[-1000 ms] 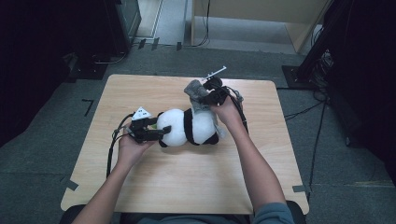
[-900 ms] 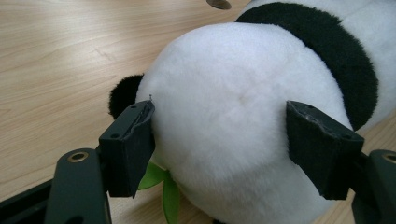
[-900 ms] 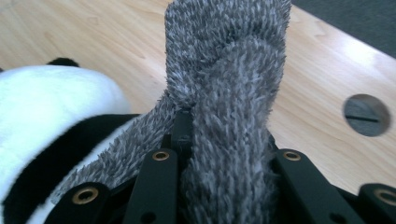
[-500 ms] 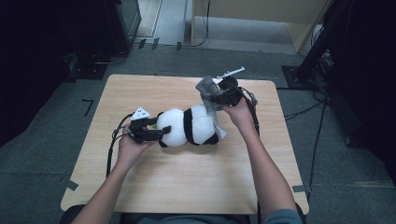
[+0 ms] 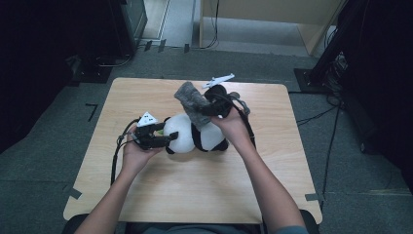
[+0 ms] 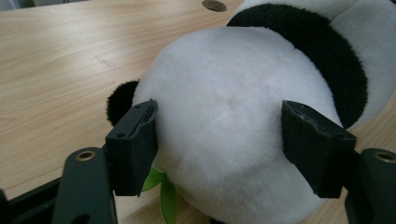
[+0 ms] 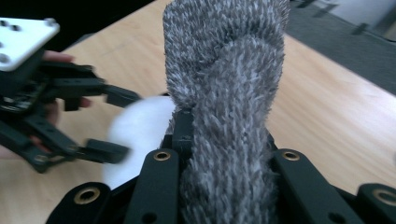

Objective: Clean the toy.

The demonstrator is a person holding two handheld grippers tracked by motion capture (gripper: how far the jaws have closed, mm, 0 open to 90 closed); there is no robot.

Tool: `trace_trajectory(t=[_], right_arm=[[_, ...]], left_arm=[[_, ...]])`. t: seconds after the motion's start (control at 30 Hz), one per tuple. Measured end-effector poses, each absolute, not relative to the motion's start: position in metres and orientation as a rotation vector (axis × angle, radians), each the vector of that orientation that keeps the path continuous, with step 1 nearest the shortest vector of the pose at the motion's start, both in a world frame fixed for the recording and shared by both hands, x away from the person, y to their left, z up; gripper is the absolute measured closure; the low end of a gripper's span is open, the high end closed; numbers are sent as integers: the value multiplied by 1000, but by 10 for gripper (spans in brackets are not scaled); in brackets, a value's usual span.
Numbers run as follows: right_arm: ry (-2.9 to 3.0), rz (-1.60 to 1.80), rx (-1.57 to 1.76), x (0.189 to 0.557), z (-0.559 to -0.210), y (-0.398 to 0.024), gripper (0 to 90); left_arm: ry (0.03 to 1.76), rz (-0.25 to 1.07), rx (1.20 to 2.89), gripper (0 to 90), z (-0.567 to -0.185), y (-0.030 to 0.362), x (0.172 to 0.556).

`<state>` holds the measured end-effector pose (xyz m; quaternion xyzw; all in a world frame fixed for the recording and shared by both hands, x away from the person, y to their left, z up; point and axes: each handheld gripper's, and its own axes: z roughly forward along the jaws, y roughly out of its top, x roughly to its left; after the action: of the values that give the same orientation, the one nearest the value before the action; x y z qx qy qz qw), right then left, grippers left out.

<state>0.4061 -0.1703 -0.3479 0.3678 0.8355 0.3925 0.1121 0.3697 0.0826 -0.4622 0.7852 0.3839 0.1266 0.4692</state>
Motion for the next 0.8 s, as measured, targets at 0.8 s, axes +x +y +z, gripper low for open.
trace_trajectory(t=[0.8], right_arm=[[2563, 1127, 1040, 405, -407, -120, 709]], left_arm=[[981, 306, 1922, 296, -465, 81, 371]])
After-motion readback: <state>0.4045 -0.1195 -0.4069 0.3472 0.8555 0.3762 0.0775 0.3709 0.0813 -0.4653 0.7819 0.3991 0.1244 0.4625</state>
